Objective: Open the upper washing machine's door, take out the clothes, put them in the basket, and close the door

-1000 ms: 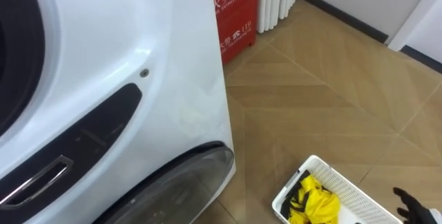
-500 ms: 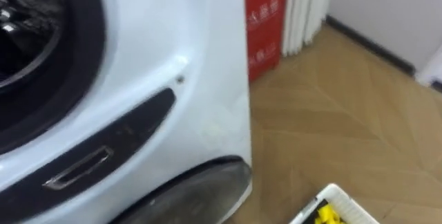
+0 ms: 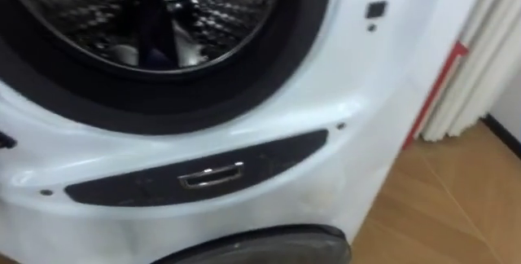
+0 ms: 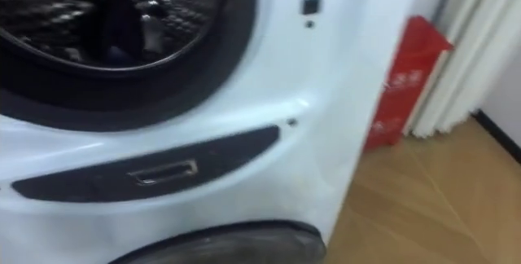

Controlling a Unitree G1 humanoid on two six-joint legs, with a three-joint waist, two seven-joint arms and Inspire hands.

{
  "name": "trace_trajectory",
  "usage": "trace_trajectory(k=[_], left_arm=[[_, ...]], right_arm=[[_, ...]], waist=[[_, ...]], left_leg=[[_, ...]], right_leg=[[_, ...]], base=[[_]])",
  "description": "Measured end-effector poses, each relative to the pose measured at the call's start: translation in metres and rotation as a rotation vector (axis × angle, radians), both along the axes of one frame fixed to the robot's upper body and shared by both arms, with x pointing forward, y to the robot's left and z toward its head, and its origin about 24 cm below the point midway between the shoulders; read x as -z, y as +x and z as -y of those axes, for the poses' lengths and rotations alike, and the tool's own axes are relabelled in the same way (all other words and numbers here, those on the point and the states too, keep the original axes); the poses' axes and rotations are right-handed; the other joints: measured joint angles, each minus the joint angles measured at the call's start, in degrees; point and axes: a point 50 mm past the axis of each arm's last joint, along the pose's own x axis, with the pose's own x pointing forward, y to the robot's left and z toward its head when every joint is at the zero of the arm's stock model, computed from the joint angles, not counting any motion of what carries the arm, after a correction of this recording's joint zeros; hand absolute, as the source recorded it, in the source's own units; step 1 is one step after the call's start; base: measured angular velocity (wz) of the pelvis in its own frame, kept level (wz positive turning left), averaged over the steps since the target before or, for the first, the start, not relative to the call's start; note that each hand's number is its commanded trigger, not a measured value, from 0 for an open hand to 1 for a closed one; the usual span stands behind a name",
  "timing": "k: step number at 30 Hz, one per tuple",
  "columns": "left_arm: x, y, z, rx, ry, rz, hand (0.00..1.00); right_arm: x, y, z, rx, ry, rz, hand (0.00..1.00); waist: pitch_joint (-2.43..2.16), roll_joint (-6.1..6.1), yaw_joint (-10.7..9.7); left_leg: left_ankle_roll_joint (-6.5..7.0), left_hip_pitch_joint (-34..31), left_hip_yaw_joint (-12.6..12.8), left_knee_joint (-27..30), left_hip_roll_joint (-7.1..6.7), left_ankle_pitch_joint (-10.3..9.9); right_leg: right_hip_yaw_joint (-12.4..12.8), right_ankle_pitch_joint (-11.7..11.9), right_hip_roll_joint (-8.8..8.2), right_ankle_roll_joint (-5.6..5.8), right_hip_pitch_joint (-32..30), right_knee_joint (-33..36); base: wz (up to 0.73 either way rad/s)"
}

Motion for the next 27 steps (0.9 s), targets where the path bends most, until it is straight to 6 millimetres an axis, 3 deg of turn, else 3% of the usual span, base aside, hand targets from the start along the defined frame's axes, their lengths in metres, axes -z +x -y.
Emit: trace_trajectory(k=[5,7,11,14,17,21,27], left_arm=[[0.001,-0.013,-0.006,-0.067,0.005,-0.018,0.0],[0.002,-0.016,-0.003,-0.083,0.003,-0.02,0.0],[0.003,-0.018,-0.001,-0.124,-0.003,-0.018,0.0],[0.003,-0.019,-0.001,-0.145,-0.005,-0.016,0.0],[0.004,-0.023,0.001,-0.164,-0.006,-0.021,0.0],[0.004,-0.029,0.001,-0.177,0.011,-0.028,0.0],[0.004,-0.031,0.002,-0.182,0.023,-0.033,0.0]], right_arm=[[0.004,-0.006,-0.006,0.03,0.006,-0.037,0.0],[0.004,-0.006,-0.007,0.02,0.007,-0.041,0.0],[0.004,0.002,-0.011,-0.008,0.025,-0.031,0.0],[0.005,0.007,-0.017,-0.025,0.035,-0.019,0.0],[0.005,0.008,-0.022,-0.028,0.041,-0.007,0.0],[0.007,0.006,-0.028,-0.026,0.042,-0.014,0.0],[0.007,0.003,-0.027,-0.027,0.01,-0.028,0.0]], waist=[[0.36,-0.95,2.02],[0.28,-1.05,2.86],[0.4,-1.04,4.32],[0.53,-1.13,4.77],[0.39,-0.98,5.95],[0.05,-0.84,6.11],[-0.1,-0.51,5.88]], left_leg=[[-0.01,1.25,-2.83,-0.38,-0.18,-0.01],[-0.01,1.78,-3.47,-0.6,-0.19,-0.01],[-0.01,2.42,-4.54,-0.71,-0.2,-0.03],[-0.03,2.42,-5.53,-0.71,-1.04,-0.05],[0.0,2.44,-5.8,-0.41,-1.31,-0.05],[0.11,2.4,-6.47,0.27,-1.32,-0.1],[0.12,2.59,-6.28,0.26,-1.52,-0.08]], right_leg=[[-2.78,-0.03,-0.11,0.03,2.26,-0.56],[-3.02,-0.06,-0.16,0.08,2.84,-0.55],[-4.36,-0.25,-0.54,0.41,4.01,-0.55],[-4.48,-0.68,-0.88,0.78,4.4,-0.66],[-4.73,-1.0,-1.28,1.16,4.58,-0.55],[-5.27,-1.15,-1.57,1.42,4.66,-0.39],[-5.71,-1.06,-1.49,1.28,5.06,-0.32]], base=[[0.2],[0.17],[0.16],[0.16],[0.11],[0.12],[0.0]])
